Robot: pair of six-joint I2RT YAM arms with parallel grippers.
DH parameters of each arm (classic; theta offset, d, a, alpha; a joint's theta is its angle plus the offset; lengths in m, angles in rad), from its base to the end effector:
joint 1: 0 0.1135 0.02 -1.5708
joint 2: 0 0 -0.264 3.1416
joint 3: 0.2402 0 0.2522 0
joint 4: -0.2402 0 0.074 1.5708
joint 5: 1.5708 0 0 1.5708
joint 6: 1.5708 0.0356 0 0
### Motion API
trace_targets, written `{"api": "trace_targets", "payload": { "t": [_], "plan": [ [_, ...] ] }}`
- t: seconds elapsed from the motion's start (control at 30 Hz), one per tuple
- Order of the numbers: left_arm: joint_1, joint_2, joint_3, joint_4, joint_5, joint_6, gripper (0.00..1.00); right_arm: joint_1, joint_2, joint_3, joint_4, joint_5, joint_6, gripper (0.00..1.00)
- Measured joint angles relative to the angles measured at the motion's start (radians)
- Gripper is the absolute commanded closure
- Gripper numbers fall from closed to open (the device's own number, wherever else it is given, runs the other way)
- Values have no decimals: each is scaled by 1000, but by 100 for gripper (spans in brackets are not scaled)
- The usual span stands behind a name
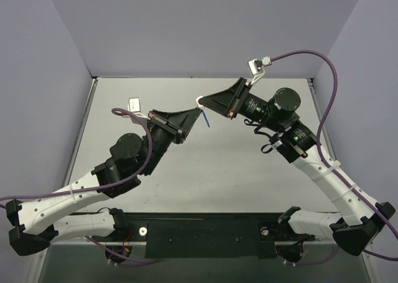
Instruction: Remove the keys from the keyring
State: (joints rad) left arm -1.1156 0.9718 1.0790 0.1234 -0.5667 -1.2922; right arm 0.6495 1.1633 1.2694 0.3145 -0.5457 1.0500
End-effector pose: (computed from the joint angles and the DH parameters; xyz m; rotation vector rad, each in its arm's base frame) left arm 0.1093 -0.1798 0.4412 -0.6751 1.4325 -1.5957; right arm 0.1863 0.1647 0.4841 -0.2938 1.3972 1.7612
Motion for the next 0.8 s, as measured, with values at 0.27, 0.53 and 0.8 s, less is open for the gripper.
{"api": "trace_targets", "payload": {
  "t": [0.27, 0.53, 0.8],
  "plan": [
    [-62, 14, 0, 10, -126, -39, 100, 0, -1, -4, -5, 3, -5, 100],
    [-101, 27, 0, 13, -216, -38, 100, 0, -1, -10, -12, 7, -10, 100],
    [-104, 37, 32, -22, -214, 27, 57, 0, -4, -15, -12, 11, -12, 100]
  ]
}}
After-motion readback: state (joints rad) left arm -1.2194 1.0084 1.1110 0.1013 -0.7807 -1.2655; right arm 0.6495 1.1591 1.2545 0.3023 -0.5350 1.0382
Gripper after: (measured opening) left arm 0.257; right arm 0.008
